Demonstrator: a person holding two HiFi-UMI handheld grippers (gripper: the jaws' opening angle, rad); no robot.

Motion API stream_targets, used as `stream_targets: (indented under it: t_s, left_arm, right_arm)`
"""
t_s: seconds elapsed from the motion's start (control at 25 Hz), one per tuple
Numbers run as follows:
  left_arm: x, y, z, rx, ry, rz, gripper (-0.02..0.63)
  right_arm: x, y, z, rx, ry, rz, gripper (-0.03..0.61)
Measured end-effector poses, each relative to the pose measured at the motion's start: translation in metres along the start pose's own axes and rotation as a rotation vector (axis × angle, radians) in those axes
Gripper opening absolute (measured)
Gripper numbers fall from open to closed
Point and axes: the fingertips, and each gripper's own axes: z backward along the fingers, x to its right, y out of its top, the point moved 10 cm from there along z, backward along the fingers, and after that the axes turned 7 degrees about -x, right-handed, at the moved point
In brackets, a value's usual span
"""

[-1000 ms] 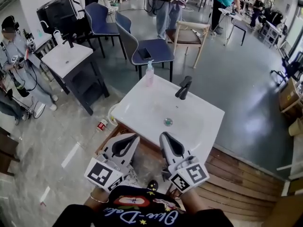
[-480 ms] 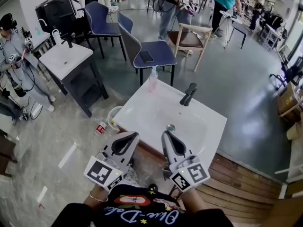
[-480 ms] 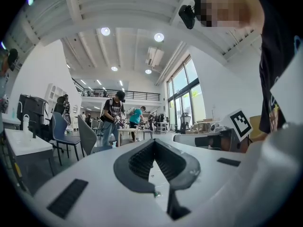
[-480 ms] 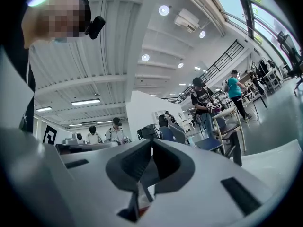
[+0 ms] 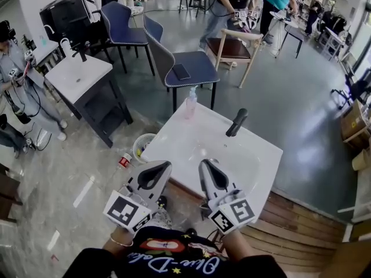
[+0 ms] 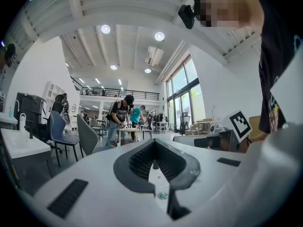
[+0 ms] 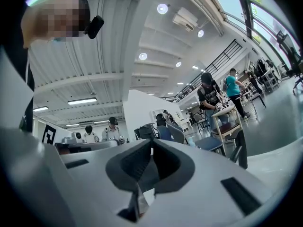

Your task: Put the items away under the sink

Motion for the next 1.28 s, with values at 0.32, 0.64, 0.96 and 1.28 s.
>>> stream_targets:
  t_s: [0.32, 0.64, 0.96, 1.28]
  left_arm:
    - [-0.02, 0.0, -0.014, -0.007, -0.012, 0.016, 0.008]
    - [-0.037, -0.003, -0.031, 0.003, -0.036, 0.022, 0.008]
    - [-0.051, -0.003, -0.044, 0.003, -0.052, 0.032, 0.008]
    - [-0.062, -0.003, -0.054, 0.005, -0.067, 0.037, 0.008]
  right_arm:
    - [0.009, 0.003, -0.018, -0.012, -0.022, -0.002, 0.009]
    - [0.019, 0.003, -0.032, -0.017, -0.05, 0.004, 0.009]
    - [0.026, 0.005, -0.043, -0.022, -0.07, 0.005, 0.009]
    - [0.034, 0.007, -0.053, -0.027, -0.092, 0.009, 0.009]
